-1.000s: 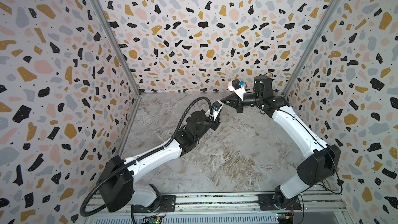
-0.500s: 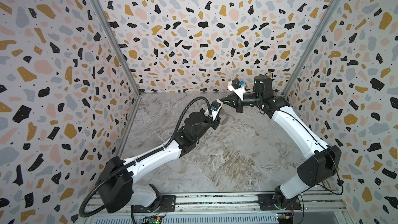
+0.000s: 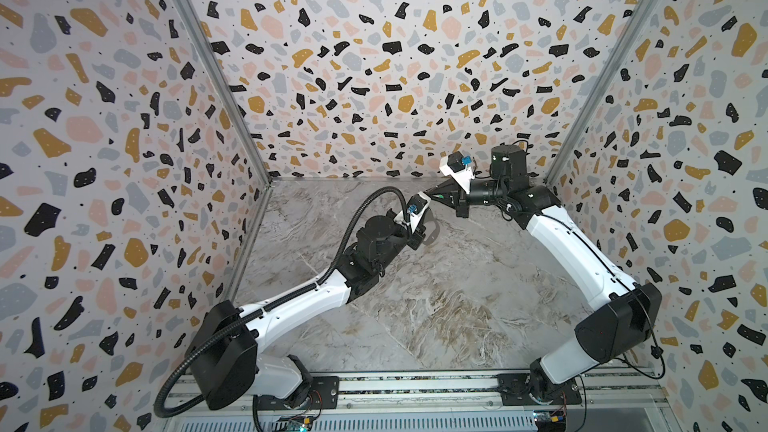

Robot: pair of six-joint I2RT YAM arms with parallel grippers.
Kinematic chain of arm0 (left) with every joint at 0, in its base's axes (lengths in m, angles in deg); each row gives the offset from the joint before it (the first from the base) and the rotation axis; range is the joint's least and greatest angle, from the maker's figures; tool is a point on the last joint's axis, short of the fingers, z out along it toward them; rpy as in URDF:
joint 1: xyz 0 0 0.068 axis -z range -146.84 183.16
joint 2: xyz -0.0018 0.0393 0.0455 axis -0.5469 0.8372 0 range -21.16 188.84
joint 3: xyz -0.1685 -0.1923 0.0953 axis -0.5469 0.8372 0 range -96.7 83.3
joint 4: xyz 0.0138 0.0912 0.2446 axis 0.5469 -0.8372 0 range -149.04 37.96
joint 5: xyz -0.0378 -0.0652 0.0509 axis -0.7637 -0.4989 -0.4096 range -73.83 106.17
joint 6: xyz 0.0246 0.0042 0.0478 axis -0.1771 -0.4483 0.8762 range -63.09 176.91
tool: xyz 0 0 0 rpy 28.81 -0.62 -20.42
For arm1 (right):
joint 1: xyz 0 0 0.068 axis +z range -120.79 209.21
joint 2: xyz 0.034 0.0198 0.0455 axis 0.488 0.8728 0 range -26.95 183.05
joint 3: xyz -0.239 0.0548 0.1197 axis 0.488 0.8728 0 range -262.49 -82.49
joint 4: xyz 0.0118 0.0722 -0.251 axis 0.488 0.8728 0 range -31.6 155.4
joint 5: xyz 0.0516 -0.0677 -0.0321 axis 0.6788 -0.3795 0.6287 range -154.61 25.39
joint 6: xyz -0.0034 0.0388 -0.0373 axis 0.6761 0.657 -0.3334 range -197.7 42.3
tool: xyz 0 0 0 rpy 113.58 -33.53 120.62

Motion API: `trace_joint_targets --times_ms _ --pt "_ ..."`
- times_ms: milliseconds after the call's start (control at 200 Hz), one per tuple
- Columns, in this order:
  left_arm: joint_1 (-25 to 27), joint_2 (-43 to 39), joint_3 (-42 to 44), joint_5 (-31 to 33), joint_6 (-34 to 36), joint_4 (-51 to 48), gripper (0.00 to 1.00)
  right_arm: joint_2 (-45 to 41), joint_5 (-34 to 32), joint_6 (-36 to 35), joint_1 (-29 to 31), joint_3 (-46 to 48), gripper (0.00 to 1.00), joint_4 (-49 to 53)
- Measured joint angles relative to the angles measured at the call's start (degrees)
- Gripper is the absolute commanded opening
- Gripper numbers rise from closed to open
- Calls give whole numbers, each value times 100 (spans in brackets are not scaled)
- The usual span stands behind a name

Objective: Remove the keys from the keyring
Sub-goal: 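Pinch the split ring with the left gripper just below the right gripper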

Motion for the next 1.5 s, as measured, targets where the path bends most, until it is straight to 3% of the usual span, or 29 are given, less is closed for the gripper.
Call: trace_joint_targets --times_ms 245,365,521,991,1287,1502 --pt "0 13 0 116 -13 4 12 -42 -17 -2 13 0 0 -2" --pt "0 9 2 144 -17 35 23 -42 -20 0 15 22 0 -2" --pt "0 -11 2 140 -42 111 24 -42 -28 -2 20 72 0 -4" --pt "0 -24 2 138 -55 127 0 -42 -83 -2 52 74 0 -11" --pt "-24 -28 2 48 -35 109 0 -55 -350 -31 57 87 0 -20" --pt "-393 -125 140 -577 -310 321 0 -317 -531 -66 -26 382 0 -157"
